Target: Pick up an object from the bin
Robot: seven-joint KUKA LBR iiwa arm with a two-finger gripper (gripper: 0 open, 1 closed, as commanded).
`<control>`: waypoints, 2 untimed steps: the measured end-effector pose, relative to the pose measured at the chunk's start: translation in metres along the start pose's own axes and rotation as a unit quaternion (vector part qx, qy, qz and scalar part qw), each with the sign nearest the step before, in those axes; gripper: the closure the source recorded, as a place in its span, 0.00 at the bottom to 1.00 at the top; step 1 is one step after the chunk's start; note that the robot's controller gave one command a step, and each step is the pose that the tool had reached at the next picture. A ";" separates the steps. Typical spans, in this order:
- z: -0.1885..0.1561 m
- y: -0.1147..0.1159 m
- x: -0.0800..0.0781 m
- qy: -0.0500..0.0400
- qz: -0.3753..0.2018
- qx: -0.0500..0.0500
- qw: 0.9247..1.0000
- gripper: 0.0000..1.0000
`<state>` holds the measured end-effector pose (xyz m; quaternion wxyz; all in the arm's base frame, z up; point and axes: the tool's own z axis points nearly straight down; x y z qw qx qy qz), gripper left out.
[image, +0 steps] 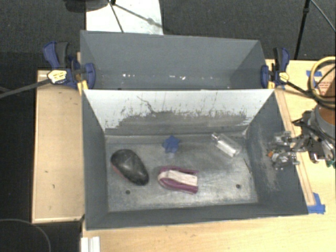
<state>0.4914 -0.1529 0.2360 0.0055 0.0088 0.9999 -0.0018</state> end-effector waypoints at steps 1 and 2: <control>0.104 0.006 0.009 0.008 0.033 -0.003 0.999 1.00; 0.021 0.008 0.007 0.001 0.027 -0.001 1.000 1.00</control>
Offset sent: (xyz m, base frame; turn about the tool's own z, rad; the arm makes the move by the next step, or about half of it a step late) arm -0.0061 0.0052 -0.1002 0.0668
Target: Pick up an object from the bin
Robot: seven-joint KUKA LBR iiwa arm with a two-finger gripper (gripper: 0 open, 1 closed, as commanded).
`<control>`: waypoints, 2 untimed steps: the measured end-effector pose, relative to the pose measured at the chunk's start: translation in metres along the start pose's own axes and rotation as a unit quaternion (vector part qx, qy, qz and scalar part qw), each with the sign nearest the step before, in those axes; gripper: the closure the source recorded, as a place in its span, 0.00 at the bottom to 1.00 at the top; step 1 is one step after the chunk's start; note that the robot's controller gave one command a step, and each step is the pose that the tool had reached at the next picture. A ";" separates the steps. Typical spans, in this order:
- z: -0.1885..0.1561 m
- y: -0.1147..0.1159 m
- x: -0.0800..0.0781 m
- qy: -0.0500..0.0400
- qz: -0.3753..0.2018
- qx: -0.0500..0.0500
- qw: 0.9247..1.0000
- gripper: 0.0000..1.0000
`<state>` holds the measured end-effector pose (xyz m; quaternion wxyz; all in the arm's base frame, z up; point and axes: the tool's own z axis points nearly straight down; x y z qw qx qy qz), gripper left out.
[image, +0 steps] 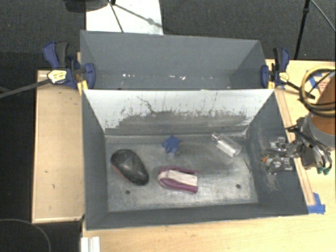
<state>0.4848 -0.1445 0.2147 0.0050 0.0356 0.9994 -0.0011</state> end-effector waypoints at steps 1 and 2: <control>0.061 0.013 0.003 0.006 -0.071 -0.002 0.997 1.00; -0.026 0.013 -0.004 -0.001 -0.081 0.000 0.997 1.00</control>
Offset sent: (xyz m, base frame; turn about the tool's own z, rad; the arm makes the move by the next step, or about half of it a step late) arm -0.0015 0.0126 -0.0592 -0.1433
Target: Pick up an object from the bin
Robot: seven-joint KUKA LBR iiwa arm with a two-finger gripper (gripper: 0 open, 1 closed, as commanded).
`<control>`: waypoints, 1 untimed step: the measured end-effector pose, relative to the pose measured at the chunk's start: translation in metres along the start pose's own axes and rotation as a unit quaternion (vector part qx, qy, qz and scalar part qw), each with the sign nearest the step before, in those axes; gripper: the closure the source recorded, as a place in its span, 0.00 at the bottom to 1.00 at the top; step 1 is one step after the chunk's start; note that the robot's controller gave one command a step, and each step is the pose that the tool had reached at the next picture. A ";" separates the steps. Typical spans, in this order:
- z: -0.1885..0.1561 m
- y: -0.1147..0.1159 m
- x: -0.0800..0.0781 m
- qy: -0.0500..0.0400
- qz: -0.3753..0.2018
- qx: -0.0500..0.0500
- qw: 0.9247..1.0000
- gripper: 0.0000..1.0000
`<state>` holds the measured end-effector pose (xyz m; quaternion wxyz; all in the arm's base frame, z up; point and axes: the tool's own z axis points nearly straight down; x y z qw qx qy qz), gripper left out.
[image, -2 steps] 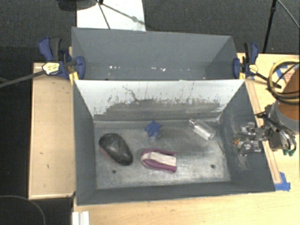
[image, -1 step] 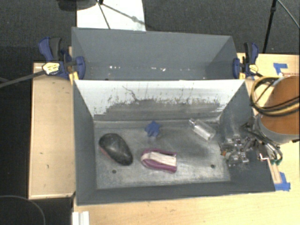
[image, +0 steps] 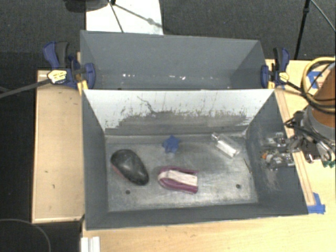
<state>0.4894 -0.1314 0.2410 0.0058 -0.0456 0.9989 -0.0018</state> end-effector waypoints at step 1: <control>0.118 0.006 0.002 0.008 0.089 -0.003 0.996 1.00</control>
Offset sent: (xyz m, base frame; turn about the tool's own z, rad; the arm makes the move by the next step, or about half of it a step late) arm -0.0005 0.0047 -0.1150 0.1773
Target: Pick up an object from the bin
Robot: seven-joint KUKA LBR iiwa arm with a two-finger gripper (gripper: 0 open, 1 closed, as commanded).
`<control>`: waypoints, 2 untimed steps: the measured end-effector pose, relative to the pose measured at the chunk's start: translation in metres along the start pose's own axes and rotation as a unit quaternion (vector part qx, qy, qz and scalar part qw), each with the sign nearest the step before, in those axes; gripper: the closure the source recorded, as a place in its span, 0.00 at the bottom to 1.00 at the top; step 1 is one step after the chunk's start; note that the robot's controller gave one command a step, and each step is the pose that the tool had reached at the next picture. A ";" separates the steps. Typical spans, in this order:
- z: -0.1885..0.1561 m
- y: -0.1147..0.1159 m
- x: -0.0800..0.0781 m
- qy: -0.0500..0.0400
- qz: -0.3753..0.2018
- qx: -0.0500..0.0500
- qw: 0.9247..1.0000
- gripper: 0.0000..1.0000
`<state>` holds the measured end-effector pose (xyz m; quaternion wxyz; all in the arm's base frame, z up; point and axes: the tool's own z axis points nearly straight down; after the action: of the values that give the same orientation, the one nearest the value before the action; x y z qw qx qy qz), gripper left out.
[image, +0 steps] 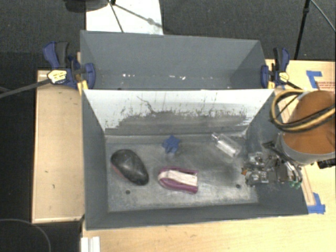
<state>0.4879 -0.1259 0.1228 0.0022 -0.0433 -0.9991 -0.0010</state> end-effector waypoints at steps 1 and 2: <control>-0.092 -0.009 -0.008 -0.008 0.008 0.002 1.000 1.00; -0.017 -0.007 0.003 0.000 0.057 0.000 0.998 1.00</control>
Offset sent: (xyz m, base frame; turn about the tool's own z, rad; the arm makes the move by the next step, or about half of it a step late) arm 0.0052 -0.0090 0.0872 0.0199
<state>0.4842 -0.1329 0.1397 0.0022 -0.1003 -0.9950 -0.0008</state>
